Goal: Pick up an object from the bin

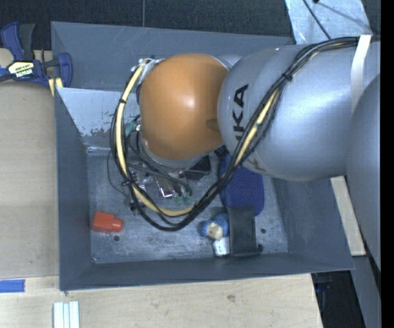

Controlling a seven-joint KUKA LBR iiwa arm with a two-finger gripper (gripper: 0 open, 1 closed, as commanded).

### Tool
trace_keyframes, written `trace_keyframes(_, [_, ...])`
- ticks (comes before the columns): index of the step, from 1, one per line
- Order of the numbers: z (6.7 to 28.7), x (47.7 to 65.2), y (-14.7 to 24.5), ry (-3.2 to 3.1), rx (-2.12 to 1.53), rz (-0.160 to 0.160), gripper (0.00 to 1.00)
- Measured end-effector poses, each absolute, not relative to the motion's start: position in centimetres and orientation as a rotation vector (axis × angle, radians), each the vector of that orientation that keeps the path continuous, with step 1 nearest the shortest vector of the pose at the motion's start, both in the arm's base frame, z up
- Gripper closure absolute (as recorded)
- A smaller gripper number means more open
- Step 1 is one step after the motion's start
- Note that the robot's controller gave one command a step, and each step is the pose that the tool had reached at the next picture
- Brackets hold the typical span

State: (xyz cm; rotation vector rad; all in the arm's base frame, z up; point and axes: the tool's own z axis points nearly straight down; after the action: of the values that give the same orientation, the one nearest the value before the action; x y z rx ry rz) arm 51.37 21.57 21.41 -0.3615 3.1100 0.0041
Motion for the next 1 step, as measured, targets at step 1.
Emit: trace_keyframes(1, [11.24, 50.55, 22.81, 3.14, -0.212, -0.002, 1.0])
